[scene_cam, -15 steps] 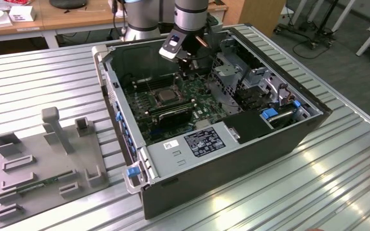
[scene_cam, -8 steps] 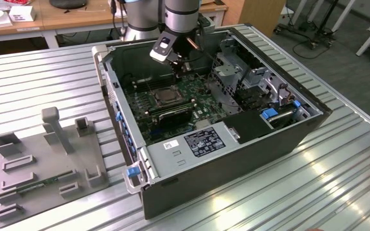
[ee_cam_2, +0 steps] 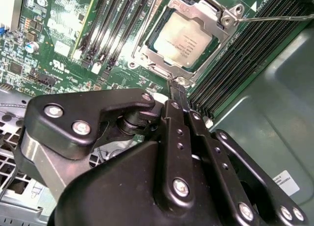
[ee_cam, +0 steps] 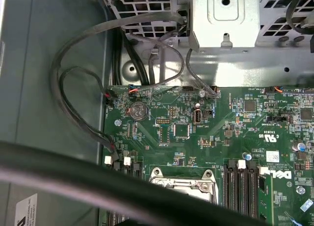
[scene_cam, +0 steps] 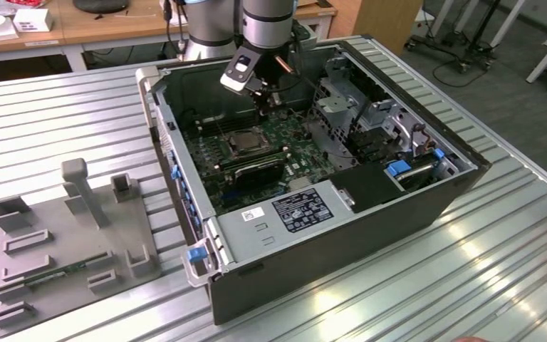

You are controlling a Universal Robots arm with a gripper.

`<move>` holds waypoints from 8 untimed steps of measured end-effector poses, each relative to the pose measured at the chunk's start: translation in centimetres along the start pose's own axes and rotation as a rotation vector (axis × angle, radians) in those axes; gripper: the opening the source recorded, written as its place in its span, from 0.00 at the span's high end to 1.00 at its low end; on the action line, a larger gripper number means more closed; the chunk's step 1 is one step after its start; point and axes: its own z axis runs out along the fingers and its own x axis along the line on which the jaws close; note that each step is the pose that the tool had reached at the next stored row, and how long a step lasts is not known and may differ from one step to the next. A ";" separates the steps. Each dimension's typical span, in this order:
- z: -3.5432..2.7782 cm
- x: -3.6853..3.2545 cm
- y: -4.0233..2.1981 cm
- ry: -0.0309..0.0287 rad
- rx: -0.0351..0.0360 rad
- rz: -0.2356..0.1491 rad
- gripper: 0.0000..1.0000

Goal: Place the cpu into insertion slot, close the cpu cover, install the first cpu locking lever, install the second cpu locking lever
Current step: 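Close the cpu cover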

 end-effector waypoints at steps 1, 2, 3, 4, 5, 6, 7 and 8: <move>0.00 0.00 0.00 0.0000 0.0000 0.000 0.90; 0.00 0.00 0.00 0.0001 0.0001 0.000 0.90; 0.02 0.00 -0.01 0.0002 0.0019 0.000 0.90; 0.05 0.00 -0.01 0.0003 0.0067 0.000 0.90; 0.08 0.00 -0.01 0.0002 0.0125 0.000 0.90; 0.12 -0.01 -0.01 0.0002 0.0202 0.001 0.90; 0.15 -0.01 -0.01 0.0003 0.0251 0.001 0.90; 0.14 -0.01 -0.02 0.0002 0.0259 0.001 0.90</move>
